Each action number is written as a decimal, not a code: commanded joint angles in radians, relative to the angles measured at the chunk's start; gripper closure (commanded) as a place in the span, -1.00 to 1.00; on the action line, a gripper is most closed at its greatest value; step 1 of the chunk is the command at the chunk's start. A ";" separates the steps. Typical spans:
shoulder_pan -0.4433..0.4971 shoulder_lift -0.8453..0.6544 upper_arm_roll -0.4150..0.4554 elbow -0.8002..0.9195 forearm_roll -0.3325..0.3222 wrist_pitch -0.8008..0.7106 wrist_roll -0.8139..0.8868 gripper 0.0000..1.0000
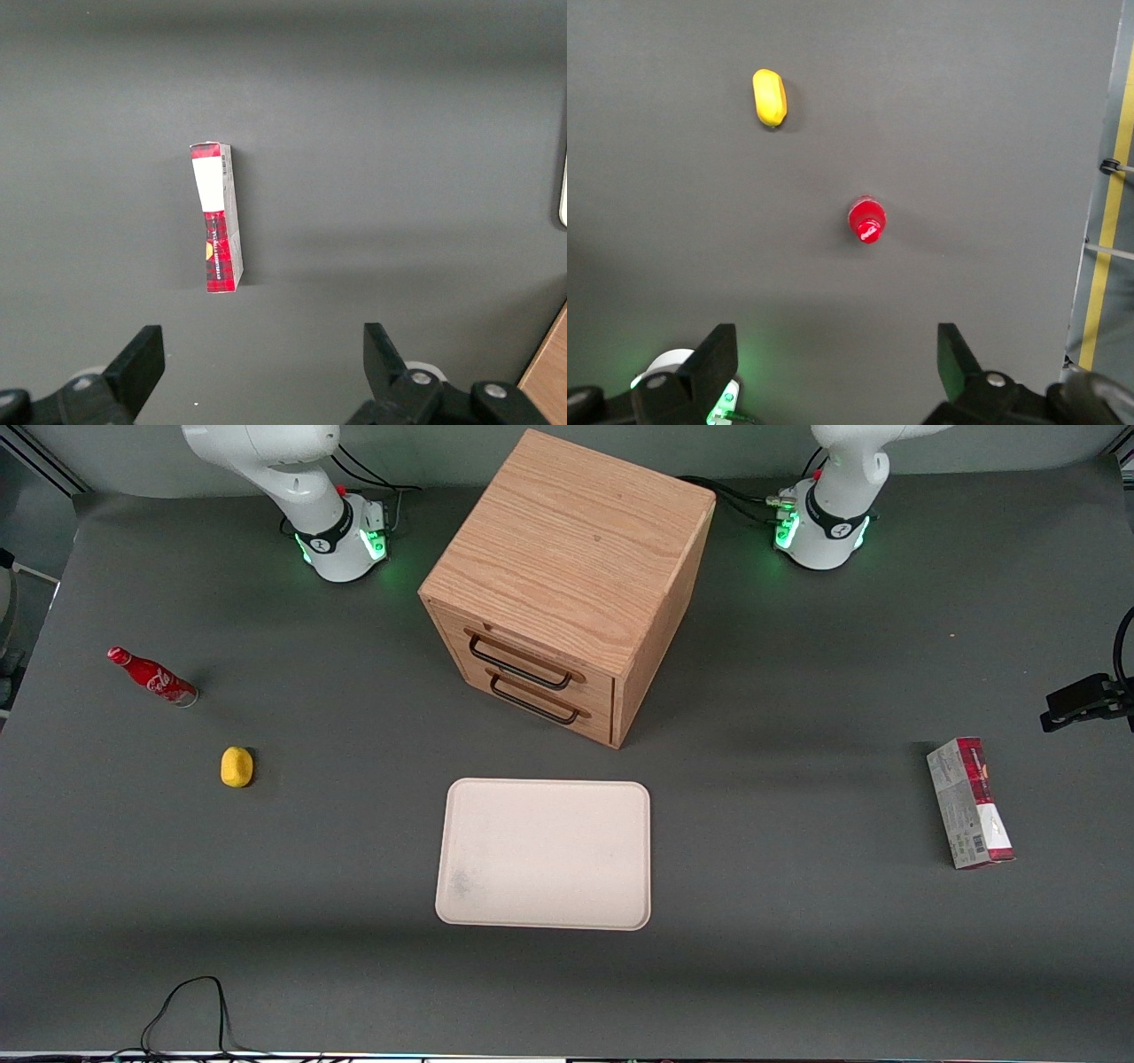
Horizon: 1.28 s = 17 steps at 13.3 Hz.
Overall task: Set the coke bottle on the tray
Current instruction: 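Close the right gripper around the bottle's neck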
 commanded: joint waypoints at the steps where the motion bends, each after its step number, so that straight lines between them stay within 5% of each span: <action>1: 0.015 -0.034 0.006 -0.076 -0.028 0.054 0.018 -1.00; 6: 0.014 0.067 -0.005 -0.190 -0.028 0.250 0.032 -1.00; 17: 0.014 0.259 -0.172 -0.425 -0.027 0.669 0.003 -1.00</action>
